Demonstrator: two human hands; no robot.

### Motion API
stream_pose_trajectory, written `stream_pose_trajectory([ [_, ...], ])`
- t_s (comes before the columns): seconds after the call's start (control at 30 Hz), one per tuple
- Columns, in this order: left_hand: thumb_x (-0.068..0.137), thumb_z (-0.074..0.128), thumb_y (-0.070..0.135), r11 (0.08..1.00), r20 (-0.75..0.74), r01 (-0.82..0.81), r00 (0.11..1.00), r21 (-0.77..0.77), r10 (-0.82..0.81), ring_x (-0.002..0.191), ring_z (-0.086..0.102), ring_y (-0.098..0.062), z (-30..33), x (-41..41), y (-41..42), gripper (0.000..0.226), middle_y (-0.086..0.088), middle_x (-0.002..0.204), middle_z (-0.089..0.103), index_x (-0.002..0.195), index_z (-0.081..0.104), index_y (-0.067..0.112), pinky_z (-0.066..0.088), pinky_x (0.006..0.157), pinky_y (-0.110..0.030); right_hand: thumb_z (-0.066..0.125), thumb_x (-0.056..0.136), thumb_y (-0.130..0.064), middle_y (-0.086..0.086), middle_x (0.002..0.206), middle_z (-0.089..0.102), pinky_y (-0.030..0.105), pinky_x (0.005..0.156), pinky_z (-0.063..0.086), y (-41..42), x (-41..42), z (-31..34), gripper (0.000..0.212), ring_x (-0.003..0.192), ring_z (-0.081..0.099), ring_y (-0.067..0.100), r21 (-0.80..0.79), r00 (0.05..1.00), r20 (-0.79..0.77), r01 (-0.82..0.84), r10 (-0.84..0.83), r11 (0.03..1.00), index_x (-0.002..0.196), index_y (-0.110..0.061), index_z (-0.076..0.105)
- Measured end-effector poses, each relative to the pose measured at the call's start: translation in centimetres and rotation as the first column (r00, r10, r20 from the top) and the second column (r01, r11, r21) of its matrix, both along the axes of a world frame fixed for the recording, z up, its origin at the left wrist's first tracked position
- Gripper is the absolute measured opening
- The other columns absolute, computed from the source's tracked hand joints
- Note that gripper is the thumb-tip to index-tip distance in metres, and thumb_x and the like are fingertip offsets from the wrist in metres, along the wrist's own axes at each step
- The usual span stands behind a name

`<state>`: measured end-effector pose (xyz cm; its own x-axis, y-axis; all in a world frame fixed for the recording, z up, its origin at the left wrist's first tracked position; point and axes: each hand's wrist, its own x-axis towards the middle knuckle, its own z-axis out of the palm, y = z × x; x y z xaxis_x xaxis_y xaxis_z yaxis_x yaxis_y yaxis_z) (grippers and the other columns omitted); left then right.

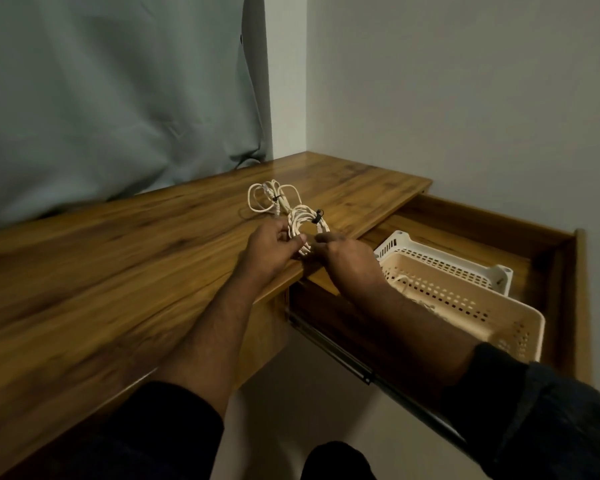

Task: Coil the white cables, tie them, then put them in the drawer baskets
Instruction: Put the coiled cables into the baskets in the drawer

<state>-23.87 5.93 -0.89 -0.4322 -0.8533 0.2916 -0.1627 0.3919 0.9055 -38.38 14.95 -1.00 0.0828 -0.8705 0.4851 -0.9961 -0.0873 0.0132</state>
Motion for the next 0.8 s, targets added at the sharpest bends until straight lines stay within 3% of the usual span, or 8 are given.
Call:
stream_pose_trajectory([
  [0.13,0.097,0.067,0.004,0.987,-0.197,0.083,0.979,0.137,-0.055,0.080,0.076,-0.018,0.6,-1.1,3.2,0.010,-0.010,0.093,0.078,0.102,0.070,0.012,0.060,0.067,-0.026,0.062,0.098,-0.038,0.004,0.142,0.057,0.032,0.081,0.055,2.6,-1.9,0.5,0.034,0.109,0.066,0.022,-0.103,0.997,0.076,-0.002,0.010,0.995,0.126,-0.021,0.069],
  [0.2,0.097,0.068,0.008,0.967,-0.282,0.132,0.957,0.216,-0.068,0.084,0.076,-0.018,0.6,-2.5,5.3,0.012,-0.009,0.096,0.080,0.109,0.071,0.010,0.060,0.073,-0.028,0.052,0.102,-0.046,0.007,0.139,0.051,0.032,0.081,0.054,4.3,-2.9,1.1,0.040,0.105,0.062,0.020,-0.269,0.962,0.274,0.093,-0.016,0.959,0.128,-0.017,0.061],
  [0.27,0.098,0.068,0.013,0.956,-0.283,0.185,0.952,0.228,-0.117,0.083,0.076,-0.015,0.4,-4.6,7.4,0.014,-0.005,0.093,0.080,0.111,0.072,0.013,0.057,0.073,-0.028,0.054,0.103,-0.045,0.008,0.137,0.046,0.031,0.085,0.050,5.9,-4.2,2.0,0.042,0.109,0.056,0.017,-0.334,0.872,0.490,0.217,-0.028,0.917,0.132,-0.015,0.052],
  [0.43,0.099,0.066,0.010,0.928,-0.191,0.307,0.944,0.211,-0.269,0.081,0.074,-0.008,-0.2,-9.6,11.6,0.024,-0.005,0.098,0.079,0.122,0.069,0.006,0.054,0.064,-0.018,0.061,0.101,-0.030,0.007,0.119,0.069,0.041,0.089,0.056,9.8,-9.8,4.0,0.031,0.107,0.065,0.023,0.077,0.684,0.664,0.338,-0.301,0.938,0.127,-0.014,0.064],
  [0.57,0.098,0.067,0.008,0.917,-0.106,0.344,0.939,0.202,-0.329,0.084,0.075,-0.012,-1.2,-12.4,13.1,0.021,-0.012,0.102,0.078,0.118,0.068,0.002,0.057,0.064,-0.020,0.065,0.100,-0.026,0.004,0.111,0.072,0.034,0.077,0.052,13.4,-12.9,3.6,0.024,0.098,0.065,0.020,0.178,0.681,0.613,0.375,-0.401,0.910,0.121,-0.017,0.070],
  [0.63,0.096,0.071,0.011,0.915,-0.039,0.350,0.936,0.200,-0.350,0.090,0.077,-0.023,-1.8,-13.3,13.5,0.019,-0.017,0.102,0.078,0.112,0.069,0.003,0.063,0.075,-0.034,0.067,0.099,-0.026,0.004,0.109,0.072,0.033,0.075,0.050,14.3,-13.9,3.1,0.022,0.096,0.066,0.021,0.243,0.693,0.558,0.388,-0.455,0.889,0.119,-0.018,0.072],
  [0.7,0.091,0.075,0.027,0.941,0.113,0.320,0.937,0.112,-0.332,0.094,0.076,-0.032,-2.5,-14.3,13.7,0.030,-0.020,0.100,0.077,0.109,0.071,0.003,0.062,0.087,-0.049,0.068,0.098,-0.024,0.005,0.111,0.074,0.036,0.077,0.056,15.0,-14.9,2.4,0.021,0.097,0.068,0.022,0.317,0.713,0.474,0.410,-0.517,0.855,0.118,-0.020,0.072],
  [0.8,0.093,0.074,0.033,0.974,0.241,0.210,0.953,-0.080,-0.186,0.098,0.074,-0.018,-3.1,-15.0,14.1,0.039,-0.010,0.107,0.077,0.124,0.071,0.010,0.060,0.093,-0.041,0.068,0.096,-0.019,0.004,0.116,0.072,0.035,0.078,0.058,15.7,-15.8,1.0,0.026,0.100,0.067,0.021,0.424,0.779,0.234,0.457,-0.582,0.782,0.122,-0.022,0.071],
])
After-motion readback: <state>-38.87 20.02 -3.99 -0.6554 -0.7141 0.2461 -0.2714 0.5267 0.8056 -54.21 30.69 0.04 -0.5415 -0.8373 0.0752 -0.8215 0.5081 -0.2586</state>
